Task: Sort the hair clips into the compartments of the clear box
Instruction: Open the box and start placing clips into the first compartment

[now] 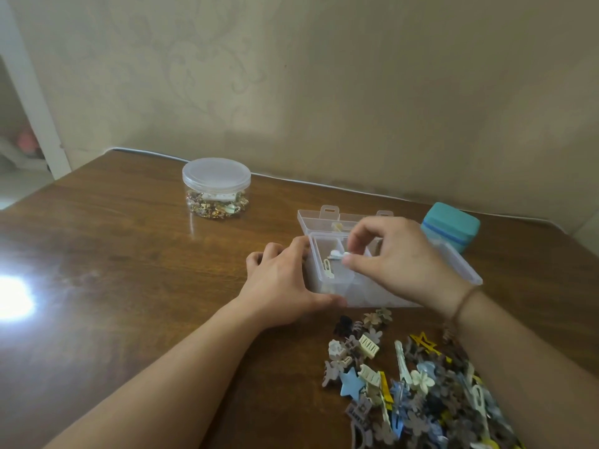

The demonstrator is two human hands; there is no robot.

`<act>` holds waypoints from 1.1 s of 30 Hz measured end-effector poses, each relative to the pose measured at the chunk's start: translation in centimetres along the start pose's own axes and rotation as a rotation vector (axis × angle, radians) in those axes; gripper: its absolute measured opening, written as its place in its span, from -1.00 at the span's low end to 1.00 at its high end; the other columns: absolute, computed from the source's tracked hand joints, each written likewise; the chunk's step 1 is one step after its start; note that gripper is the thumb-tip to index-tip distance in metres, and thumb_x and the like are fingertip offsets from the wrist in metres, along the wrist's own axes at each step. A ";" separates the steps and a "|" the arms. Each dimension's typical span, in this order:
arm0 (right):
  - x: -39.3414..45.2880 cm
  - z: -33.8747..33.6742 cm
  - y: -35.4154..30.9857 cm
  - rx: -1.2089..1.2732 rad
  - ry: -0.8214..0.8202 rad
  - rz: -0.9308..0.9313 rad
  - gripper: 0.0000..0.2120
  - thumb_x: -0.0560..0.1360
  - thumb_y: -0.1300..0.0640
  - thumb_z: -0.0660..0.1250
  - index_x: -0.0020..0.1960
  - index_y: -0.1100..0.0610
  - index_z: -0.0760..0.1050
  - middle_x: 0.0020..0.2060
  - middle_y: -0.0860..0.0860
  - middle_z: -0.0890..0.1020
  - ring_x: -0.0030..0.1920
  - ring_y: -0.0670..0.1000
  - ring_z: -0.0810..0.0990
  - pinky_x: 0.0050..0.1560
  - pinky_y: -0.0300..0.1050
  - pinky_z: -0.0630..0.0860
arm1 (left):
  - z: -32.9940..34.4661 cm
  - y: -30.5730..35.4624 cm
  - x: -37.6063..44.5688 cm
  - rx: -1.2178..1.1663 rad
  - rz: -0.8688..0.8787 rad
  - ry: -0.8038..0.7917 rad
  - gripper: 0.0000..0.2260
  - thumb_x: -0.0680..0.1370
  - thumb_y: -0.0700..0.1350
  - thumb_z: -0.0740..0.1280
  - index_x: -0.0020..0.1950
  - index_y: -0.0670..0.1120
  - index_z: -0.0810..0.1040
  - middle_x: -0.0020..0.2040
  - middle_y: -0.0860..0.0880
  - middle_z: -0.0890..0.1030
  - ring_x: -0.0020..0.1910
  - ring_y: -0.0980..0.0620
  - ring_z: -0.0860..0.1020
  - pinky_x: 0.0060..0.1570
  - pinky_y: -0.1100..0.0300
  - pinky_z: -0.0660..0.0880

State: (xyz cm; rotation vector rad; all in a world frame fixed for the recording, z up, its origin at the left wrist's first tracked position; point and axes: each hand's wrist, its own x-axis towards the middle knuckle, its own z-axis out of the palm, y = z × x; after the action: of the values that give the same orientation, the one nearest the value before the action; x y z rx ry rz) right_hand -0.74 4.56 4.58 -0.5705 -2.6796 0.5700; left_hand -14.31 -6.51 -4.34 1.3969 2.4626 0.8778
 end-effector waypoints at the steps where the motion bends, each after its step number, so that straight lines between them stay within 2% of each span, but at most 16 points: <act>1: 0.1 0.6 0.0 -0.041 -0.027 -0.003 -0.88 0.41 -0.03 0.47 -0.22 -0.08 0.53 -0.27 -0.16 0.60 -0.32 -0.24 0.50 -0.27 -0.29 0.39 | 0.0 0.0 0.0 0.001 0.004 0.003 -0.11 0.22 0.50 0.34 0.44 0.19 0.13 0.37 0.11 0.39 0.38 0.05 0.22 0.35 -0.04 0.05; 4: -1.0 0.5 -0.1 -0.033 -0.061 -0.060 -0.88 0.43 -0.12 0.38 -0.21 -0.11 0.52 -0.33 -0.24 0.58 -0.31 -0.25 0.51 -0.30 -0.34 0.33 | 0.0 0.0 0.0 0.005 0.008 0.010 -0.12 0.22 0.50 0.34 0.43 0.19 0.14 0.37 0.11 0.39 0.37 0.04 0.22 0.34 -0.04 0.06; 6: -2.5 -0.7 0.0 -0.022 -0.044 -0.091 -0.89 0.40 -0.14 0.33 -0.22 -0.14 0.50 -0.30 -0.30 0.57 -0.33 -0.20 0.51 -0.36 -0.35 0.36 | 0.0 0.1 -0.1 0.001 0.002 0.010 -0.10 0.22 0.49 0.35 0.44 0.19 0.13 0.39 0.11 0.38 0.40 0.03 0.21 0.37 -0.06 0.04; 9: -5.1 -2.3 1.0 -0.165 -0.159 -0.062 -0.93 0.42 -0.13 0.32 -0.22 -0.20 0.46 -0.36 -0.22 0.54 -0.28 -0.26 0.52 -0.36 -0.37 0.43 | -0.1 0.3 -0.1 -0.014 -0.006 0.000 -0.11 0.23 0.48 0.37 0.44 0.20 0.13 0.41 0.11 0.37 0.43 0.03 0.18 0.41 -0.08 0.00; 11: -6.7 -2.6 1.7 -0.326 -0.294 -0.046 -0.94 0.44 -0.19 0.33 -0.12 -0.25 0.48 -0.23 -0.31 0.55 -0.19 -0.33 0.51 -0.28 -0.41 0.41 | -0.2 0.3 -0.1 -0.017 -0.009 -0.005 -0.11 0.22 0.48 0.37 0.44 0.21 0.12 0.41 0.12 0.37 0.43 0.03 0.18 0.41 -0.09 -0.01; 13: -7.7 -2.6 2.4 -0.406 -0.393 -0.055 -0.78 0.42 -0.29 0.31 0.03 -0.30 0.49 -0.04 -0.40 0.54 -0.03 -0.37 0.49 -0.08 -0.39 0.44 | -0.2 0.2 -0.1 -0.023 -0.015 -0.009 -0.10 0.23 0.48 0.37 0.45 0.21 0.12 0.41 0.12 0.37 0.43 0.04 0.18 0.42 -0.10 -0.01; 15: -8.2 -2.5 2.8 -0.419 -0.482 -0.065 -0.68 0.41 -0.34 0.27 0.15 -0.36 0.46 0.14 -0.47 0.43 0.11 -0.37 0.43 0.12 -0.28 0.44 | -0.2 0.3 -0.1 -0.022 -0.019 -0.009 -0.10 0.23 0.48 0.37 0.45 0.21 0.12 0.41 0.12 0.37 0.43 0.04 0.19 0.42 -0.11 -0.01; 17: -8.4 -2.5 2.7 -0.376 -0.543 -0.073 -0.75 0.46 -0.30 0.26 0.13 -0.44 0.43 0.22 -0.51 0.34 0.15 -0.38 0.38 0.18 -0.24 0.42 | -0.2 0.4 -0.1 -0.018 -0.018 -0.008 -0.10 0.23 0.48 0.37 0.45 0.21 0.12 0.42 0.12 0.36 0.44 0.03 0.18 0.43 -0.11 -0.02; 19: -8.6 -2.6 2.7 -0.359 -0.565 -0.099 -0.79 0.51 -0.22 0.25 0.12 -0.47 0.42 0.26 -0.52 0.31 0.21 -0.36 0.37 0.21 -0.23 0.41 | -0.2 0.4 -0.1 -0.022 -0.016 -0.008 -0.10 0.23 0.48 0.37 0.45 0.21 0.12 0.42 0.12 0.36 0.44 0.04 0.18 0.42 -0.11 -0.01; 22: -8.9 -2.7 3.0 -0.391 -0.587 -0.129 -0.70 0.56 -0.11 0.23 0.22 -0.45 0.38 0.30 -0.53 0.25 0.25 -0.36 0.35 0.21 -0.26 0.40 | -0.3 0.4 -0.1 -0.024 -0.020 -0.016 -0.10 0.23 0.47 0.38 0.46 0.20 0.12 0.42 0.11 0.36 0.43 0.04 0.19 0.42 -0.10 -0.01; 26: -9.0 -2.7 3.1 -0.405 -0.599 -0.158 -0.77 0.55 -0.16 0.22 0.19 -0.39 0.44 0.29 -0.51 0.29 0.26 -0.38 0.32 0.21 -0.29 0.37 | -0.3 0.4 -0.1 -0.021 -0.021 -0.021 -0.09 0.23 0.48 0.37 0.46 0.20 0.11 0.43 0.11 0.35 0.44 0.03 0.18 0.42 -0.10 -0.02; 29: -8.9 -2.5 2.7 -0.409 -0.583 -0.180 -0.86 0.56 -0.20 0.18 0.07 -0.42 0.43 0.28 -0.46 0.30 0.24 -0.35 0.35 0.17 -0.29 0.39 | -0.2 0.4 -0.1 -0.018 -0.026 -0.022 -0.09 0.23 0.48 0.37 0.46 0.20 0.11 0.43 0.11 0.35 0.45 0.03 0.17 0.43 -0.11 -0.03; 33: -8.6 -2.3 2.6 -0.430 -0.573 -0.206 -0.73 0.55 -0.20 0.15 0.23 -0.34 0.42 0.27 -0.44 0.31 0.21 -0.33 0.37 0.09 -0.36 0.37 | -0.2 0.4 -0.1 -0.010 -0.027 -0.013 -0.09 0.23 0.48 0.37 0.46 0.20 0.10 0.44 0.10 0.34 0.45 0.02 0.17 0.43 -0.11 -0.03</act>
State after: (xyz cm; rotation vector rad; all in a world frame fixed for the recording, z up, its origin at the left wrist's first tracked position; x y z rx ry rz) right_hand 8.39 3.58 3.31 -0.2464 -3.3859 0.0959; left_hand -14.03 -6.50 -3.96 1.3588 2.4587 0.8710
